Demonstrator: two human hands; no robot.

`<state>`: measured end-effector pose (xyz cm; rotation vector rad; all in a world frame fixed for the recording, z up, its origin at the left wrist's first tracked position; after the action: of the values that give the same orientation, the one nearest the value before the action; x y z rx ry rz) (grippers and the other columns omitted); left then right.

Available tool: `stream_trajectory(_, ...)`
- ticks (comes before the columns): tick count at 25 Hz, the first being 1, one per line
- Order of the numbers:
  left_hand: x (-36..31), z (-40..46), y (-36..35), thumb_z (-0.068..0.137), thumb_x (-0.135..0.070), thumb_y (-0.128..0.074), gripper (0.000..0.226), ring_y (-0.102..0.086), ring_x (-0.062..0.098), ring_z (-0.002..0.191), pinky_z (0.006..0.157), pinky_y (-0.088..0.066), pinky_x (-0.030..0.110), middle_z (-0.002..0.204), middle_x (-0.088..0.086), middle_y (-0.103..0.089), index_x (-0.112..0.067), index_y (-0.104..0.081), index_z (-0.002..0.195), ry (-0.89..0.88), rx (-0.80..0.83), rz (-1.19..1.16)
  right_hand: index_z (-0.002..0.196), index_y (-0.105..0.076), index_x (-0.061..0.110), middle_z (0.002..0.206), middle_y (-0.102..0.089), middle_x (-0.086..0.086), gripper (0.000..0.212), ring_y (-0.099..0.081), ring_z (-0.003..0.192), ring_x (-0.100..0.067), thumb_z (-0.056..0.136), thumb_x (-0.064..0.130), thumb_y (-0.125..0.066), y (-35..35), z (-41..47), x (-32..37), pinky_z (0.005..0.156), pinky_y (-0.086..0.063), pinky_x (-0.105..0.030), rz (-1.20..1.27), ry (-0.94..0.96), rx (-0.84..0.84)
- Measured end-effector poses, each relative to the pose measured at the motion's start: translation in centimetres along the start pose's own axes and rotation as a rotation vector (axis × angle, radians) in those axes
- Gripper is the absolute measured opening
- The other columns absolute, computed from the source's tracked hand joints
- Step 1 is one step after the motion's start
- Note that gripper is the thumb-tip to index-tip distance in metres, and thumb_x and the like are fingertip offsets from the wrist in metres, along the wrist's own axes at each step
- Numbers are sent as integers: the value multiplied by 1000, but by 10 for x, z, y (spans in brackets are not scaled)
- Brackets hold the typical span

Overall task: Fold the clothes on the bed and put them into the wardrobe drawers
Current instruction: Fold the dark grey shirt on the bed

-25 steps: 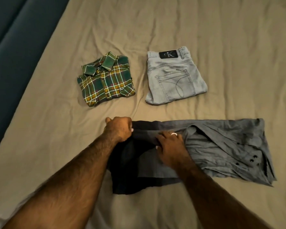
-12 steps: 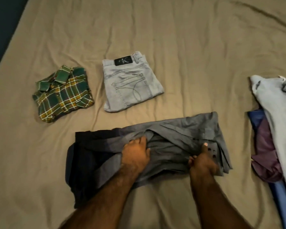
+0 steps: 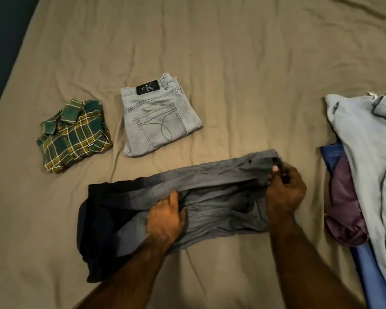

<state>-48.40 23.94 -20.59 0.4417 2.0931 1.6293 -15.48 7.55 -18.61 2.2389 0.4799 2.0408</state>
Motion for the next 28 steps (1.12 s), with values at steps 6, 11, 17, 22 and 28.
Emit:
stream_trajectory(6, 19, -10, -38, 84, -32, -58, 35, -71, 32, 60, 54, -61, 38, 77, 12, -74, -17, -69, 114, -108, 116, 195, 116, -70, 8, 109, -73, -18, 31, -70, 100, -40, 93, 29, -70, 24, 16, -83, 91, -59, -51, -449, -413, -151)
stream_trajectory(11, -12, -15, -4, 91, -49, -55, 33, -70, 27, 67, 58, -55, 31, 80, 4, -74, -22, -74, 96, -185, 132, 113, 121, -67, 5, 118, -70, -22, 45, -68, 106, -43, 92, 38, -74, 20, 12, -79, 93, -58, -51, -416, -496, -106)
stream_trajectory(17, -142, 72, 30, 99, -32, -56, 25, -64, 32, 92, 78, -55, 41, 102, 10, -71, -15, -70, 111, -364, -54, -110, 100, -72, 11, 101, -74, -14, 32, -69, 91, -33, 88, 38, -83, 11, 37, -70, 82, -57, -41, -288, -424, 47)
stream_trajectory(22, -226, 131, -1, 91, -35, -64, 39, -55, 35, 115, 96, -43, 45, 122, 8, -66, -19, -65, 126, -303, 178, -115, 101, -71, 9, 94, -73, -9, 15, -70, 90, -30, 97, 23, -75, 2, 54, -61, 83, -59, -41, -95, -210, 204)
stream_trajectory(28, -247, 65, 11, 97, -50, -66, 42, -54, 32, 102, 90, -44, 44, 109, 13, -61, -10, -66, 111, -731, -141, -216, 110, -66, 16, 102, -68, -6, 31, -64, 90, -25, 93, 40, -75, 28, 67, -57, 78, -51, -33, -501, -87, 146)
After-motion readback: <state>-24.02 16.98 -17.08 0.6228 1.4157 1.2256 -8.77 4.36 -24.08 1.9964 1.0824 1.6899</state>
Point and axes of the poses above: each hand's wrist, its own z-axis towards the middle knuckle, its own y-axis out of the back of the hand, x = y × z, the point moved 9 cm from there along z, towards the middle knuckle
